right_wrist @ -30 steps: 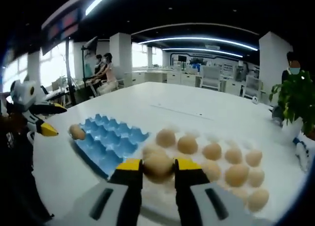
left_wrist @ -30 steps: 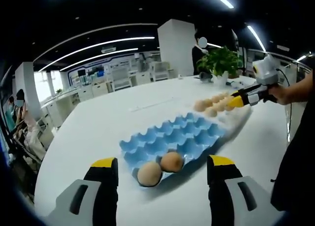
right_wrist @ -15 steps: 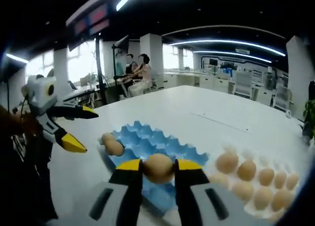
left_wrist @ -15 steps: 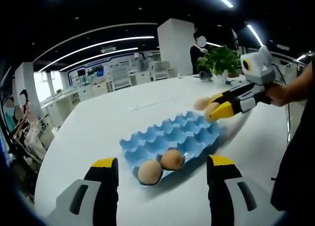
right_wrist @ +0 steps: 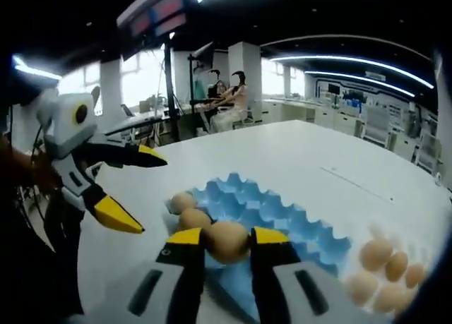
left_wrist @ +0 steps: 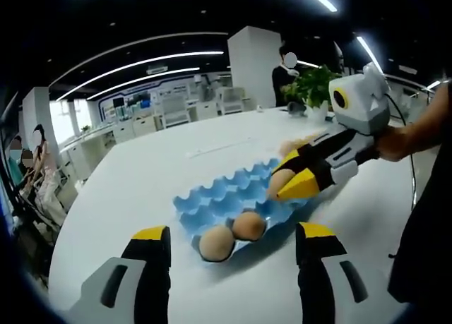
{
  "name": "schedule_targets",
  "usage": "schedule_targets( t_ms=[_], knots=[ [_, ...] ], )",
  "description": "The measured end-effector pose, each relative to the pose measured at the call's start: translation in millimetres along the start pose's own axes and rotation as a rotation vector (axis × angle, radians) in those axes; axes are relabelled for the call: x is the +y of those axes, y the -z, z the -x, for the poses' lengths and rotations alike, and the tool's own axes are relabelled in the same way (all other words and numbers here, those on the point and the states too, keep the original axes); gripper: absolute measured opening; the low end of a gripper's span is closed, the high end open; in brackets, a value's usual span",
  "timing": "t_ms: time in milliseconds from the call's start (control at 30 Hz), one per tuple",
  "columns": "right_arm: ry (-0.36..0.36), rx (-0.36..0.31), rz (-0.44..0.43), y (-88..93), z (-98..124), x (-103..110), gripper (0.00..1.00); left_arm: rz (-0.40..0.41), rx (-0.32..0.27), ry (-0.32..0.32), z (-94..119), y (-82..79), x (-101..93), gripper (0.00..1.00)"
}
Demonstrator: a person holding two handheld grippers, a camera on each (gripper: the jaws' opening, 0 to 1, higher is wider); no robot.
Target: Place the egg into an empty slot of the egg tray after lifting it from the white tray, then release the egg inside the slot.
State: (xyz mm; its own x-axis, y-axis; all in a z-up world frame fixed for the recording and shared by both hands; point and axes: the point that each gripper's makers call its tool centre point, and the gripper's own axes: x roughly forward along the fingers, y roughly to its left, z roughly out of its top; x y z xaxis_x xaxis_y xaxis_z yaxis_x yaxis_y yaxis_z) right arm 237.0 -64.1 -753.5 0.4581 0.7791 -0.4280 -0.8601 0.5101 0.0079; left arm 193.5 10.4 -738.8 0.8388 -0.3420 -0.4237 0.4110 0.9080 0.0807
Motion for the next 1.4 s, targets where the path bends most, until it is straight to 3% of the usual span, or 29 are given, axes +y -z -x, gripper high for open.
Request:
schedule_targets(
  t_ms=[500,833,1400],
  knots=[
    [-0.046,0.066,0.025,20.5,-15,9,0.24,-0.010,0.007,0.000,-1,1.5,-1.1,0.73],
    [-0.059,0.041,0.047,18.2,-14,10,0.25,-0.016,0.009,0.002,-1,0.7,-3.3,0.73],
    [-0.084,0.056,0.071,24.9,-7,15,0.27,-0.024,-0.001,0.004,0,-2.1,-5.2,0.73]
  ],
)
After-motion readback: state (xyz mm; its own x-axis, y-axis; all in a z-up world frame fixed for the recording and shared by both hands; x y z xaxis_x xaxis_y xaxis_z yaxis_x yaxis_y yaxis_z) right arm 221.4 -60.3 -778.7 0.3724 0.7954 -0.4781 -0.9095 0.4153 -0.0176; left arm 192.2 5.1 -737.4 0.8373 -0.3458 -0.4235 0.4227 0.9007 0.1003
